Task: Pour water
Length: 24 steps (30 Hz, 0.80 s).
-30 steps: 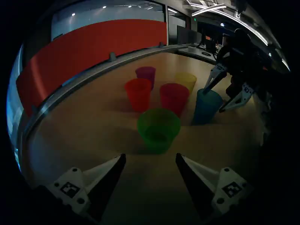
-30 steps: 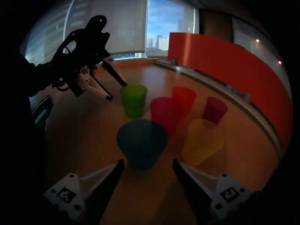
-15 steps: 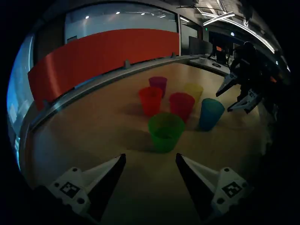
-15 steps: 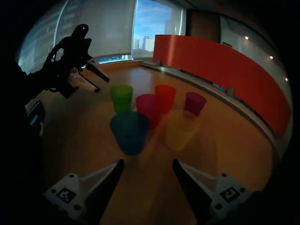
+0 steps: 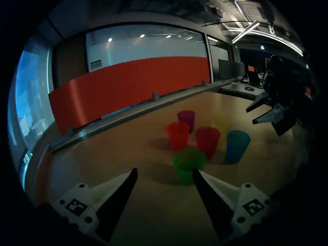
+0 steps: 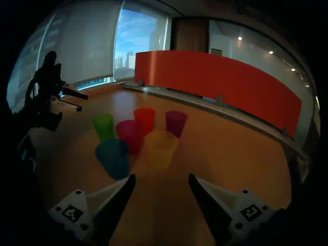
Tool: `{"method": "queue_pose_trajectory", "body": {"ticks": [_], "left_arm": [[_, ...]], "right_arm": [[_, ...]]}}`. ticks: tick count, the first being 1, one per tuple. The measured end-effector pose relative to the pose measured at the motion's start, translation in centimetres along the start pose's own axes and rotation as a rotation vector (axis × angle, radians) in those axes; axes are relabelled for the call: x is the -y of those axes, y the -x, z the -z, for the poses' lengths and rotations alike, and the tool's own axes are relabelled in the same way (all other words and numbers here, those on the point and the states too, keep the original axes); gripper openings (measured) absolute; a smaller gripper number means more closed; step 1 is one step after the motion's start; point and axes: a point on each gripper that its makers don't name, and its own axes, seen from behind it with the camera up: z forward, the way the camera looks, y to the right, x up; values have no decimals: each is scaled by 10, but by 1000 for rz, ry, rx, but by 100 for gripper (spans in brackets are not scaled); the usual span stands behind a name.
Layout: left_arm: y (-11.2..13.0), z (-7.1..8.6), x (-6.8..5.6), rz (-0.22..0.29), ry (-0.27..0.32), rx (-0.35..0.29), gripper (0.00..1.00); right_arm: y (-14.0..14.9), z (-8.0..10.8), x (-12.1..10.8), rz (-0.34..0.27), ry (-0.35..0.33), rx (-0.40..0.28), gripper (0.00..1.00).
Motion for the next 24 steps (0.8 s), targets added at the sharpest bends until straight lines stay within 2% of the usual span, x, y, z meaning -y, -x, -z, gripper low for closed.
{"method": "queue_pose_trajectory", "body": {"ticks": [6, 12, 18, 24], "left_arm": [[-11, 8, 13, 66, -96, -93, 99], [-14, 16, 21, 141, -166, -162, 99], [-16, 28, 29, 226, -253, -233, 99], [-15, 37, 33, 304, -300, -281, 99]], "right_arm": [[-12, 1, -9, -42, 80, -69, 100], [-28, 0, -18, -99, 162, -147, 100], [-39, 3, -35, -144, 286, -192, 100], [-51, 10, -47, -172, 371, -245, 100]]}}
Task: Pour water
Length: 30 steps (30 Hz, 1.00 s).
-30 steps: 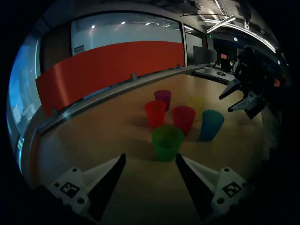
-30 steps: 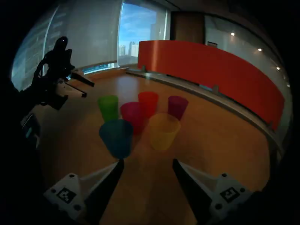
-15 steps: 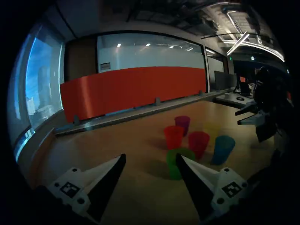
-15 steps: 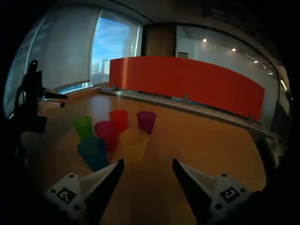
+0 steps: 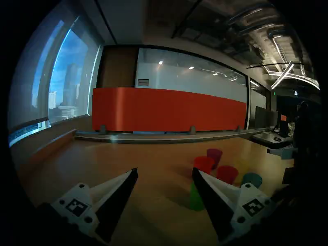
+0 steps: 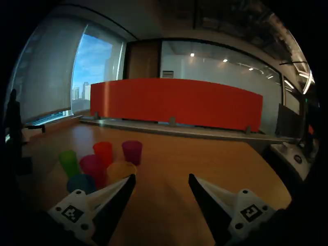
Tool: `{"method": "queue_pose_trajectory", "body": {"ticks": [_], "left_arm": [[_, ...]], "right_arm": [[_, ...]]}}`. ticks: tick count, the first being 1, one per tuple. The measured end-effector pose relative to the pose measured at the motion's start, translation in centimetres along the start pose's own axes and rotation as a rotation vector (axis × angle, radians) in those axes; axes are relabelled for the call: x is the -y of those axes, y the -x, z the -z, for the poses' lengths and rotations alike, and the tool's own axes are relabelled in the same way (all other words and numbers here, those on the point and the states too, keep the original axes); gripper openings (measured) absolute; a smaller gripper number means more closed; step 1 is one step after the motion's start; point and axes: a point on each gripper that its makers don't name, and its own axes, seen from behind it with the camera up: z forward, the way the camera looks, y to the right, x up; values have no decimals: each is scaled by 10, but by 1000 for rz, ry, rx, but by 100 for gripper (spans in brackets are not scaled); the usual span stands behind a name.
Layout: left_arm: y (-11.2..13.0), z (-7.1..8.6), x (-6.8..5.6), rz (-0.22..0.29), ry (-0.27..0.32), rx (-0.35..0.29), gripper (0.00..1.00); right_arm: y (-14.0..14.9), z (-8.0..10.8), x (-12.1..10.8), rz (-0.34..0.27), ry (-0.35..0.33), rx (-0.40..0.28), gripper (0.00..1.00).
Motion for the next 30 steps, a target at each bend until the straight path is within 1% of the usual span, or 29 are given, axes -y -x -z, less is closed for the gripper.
{"method": "queue_pose_trajectory", "body": {"ticks": [3, 6, 12, 15, 18, 21, 24, 27, 30], "left_arm": [[-6, 2, 5, 8, -30, -22, 99], [-17, 5, 8, 7, -51, -54, 99], [-34, 6, 18, -11, -108, -103, 99], [-43, 7, 18, -24, -122, -133, 99], [-49, 6, 16, -40, -126, -163, 99], [-50, 3, 16, -54, -140, -178, 98], [-50, 0, 21, -66, -164, -196, 99], [-46, -1, 26, -73, -189, -203, 99], [-41, -2, 31, -74, -206, -204, 99]], "right_arm": [[-8, 2, -6, -19, 40, -28, 100], [-16, 3, -12, -27, 79, -56, 100], [-36, 6, -27, -52, 174, -116, 100], [-41, 6, -32, -79, 200, -136, 100], [-41, 3, -35, -114, 215, -135, 100], [-42, 1, -35, -141, 216, -128, 100], [-49, 0, -31, -155, 214, -141, 100], [-57, 1, -27, -148, 213, -158, 100], [-61, 2, -24, -124, 219, -161, 100]]}}
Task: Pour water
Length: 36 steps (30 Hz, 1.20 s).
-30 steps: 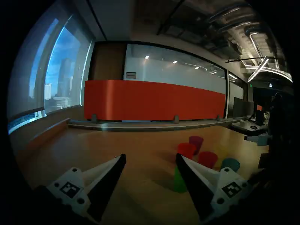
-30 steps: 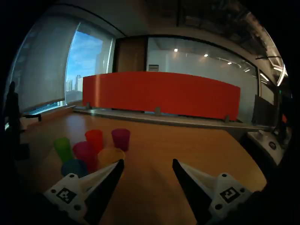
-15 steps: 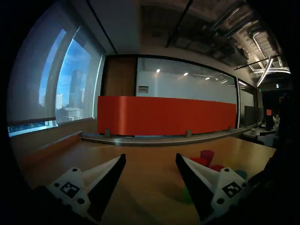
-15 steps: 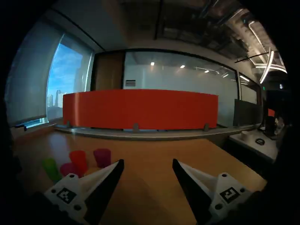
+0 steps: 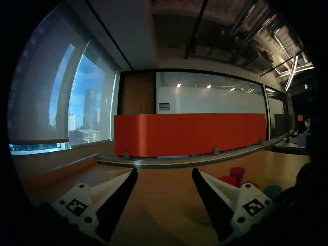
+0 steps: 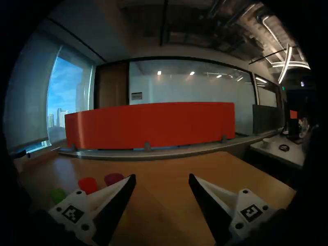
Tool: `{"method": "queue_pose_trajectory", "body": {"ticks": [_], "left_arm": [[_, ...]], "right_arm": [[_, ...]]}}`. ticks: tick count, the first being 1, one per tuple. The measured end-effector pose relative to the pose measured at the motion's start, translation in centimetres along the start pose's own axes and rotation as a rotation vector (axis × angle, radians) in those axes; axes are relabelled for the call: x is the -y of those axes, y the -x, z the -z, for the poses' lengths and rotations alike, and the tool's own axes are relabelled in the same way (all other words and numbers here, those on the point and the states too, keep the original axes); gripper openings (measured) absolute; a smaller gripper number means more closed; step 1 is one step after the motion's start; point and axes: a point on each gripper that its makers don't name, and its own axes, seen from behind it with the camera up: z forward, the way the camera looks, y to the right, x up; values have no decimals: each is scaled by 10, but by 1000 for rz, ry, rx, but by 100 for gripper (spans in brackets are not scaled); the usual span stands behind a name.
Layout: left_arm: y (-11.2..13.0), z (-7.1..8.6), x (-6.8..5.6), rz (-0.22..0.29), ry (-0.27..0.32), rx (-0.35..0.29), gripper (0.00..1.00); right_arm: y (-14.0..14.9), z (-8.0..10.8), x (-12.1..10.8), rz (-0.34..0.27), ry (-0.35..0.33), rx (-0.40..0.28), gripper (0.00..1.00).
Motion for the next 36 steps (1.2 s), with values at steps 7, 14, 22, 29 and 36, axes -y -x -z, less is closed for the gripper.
{"method": "queue_pose_trajectory", "body": {"ticks": [7, 14, 22, 29, 36], "left_arm": [[18, 0, 13, 5, -22, 4, 99], [28, 2, 22, -13, -34, 1, 99], [42, 4, 26, -17, -37, 20, 99], [55, 3, 30, -22, -41, 37, 99], [59, 2, 28, -9, -34, 40, 99]], "right_arm": [[-4, 6, -2, 59, 36, -1, 100], [-3, 10, -7, 67, 57, 11, 100], [-15, 20, -13, 34, 49, 9, 100], [-15, 23, -19, 50, 60, 24, 99], [-18, 25, -16, 58, 57, 23, 100]]}}
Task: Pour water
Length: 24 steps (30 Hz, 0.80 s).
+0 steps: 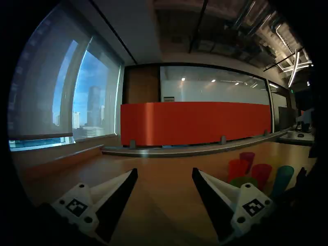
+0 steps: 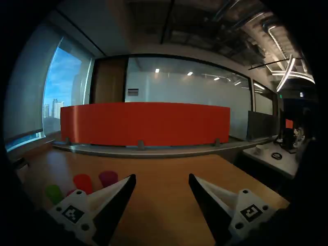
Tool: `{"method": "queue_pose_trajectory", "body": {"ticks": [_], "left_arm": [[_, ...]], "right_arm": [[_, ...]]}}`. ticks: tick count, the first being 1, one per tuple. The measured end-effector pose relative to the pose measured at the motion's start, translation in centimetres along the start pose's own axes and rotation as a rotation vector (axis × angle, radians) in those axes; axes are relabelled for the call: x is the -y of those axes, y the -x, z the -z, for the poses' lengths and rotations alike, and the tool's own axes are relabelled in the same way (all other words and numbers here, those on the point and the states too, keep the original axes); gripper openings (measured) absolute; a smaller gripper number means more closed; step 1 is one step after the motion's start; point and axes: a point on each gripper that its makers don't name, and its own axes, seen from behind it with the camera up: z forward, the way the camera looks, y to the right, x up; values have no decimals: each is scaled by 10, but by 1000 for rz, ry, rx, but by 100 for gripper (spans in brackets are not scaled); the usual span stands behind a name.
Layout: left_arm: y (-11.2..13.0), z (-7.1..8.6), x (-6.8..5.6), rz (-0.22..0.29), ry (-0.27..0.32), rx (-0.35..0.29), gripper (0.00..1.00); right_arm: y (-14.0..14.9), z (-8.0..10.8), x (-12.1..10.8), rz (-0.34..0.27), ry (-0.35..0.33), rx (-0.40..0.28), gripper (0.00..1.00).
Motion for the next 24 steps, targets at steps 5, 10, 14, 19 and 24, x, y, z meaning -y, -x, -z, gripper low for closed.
{"method": "queue_pose_trajectory", "body": {"ticks": [5, 10, 14, 19, 24], "left_arm": [[3, -1, 2, 14, 2, 7, 99], [6, -3, 4, 20, -1, 18, 99], [6, -3, 2, 18, 4, 22, 99], [9, -4, 3, 18, 1, 37, 99], [11, -4, 3, 17, 0, 45, 99]], "right_arm": [[-3, 1, -1, 12, 10, -6, 100], [-10, 2, -1, 17, 12, -19, 100], [-14, 2, -2, 14, 14, -25, 99], [-11, 1, -4, 11, 14, -25, 100], [-9, 1, -6, 9, 15, -22, 100]]}}
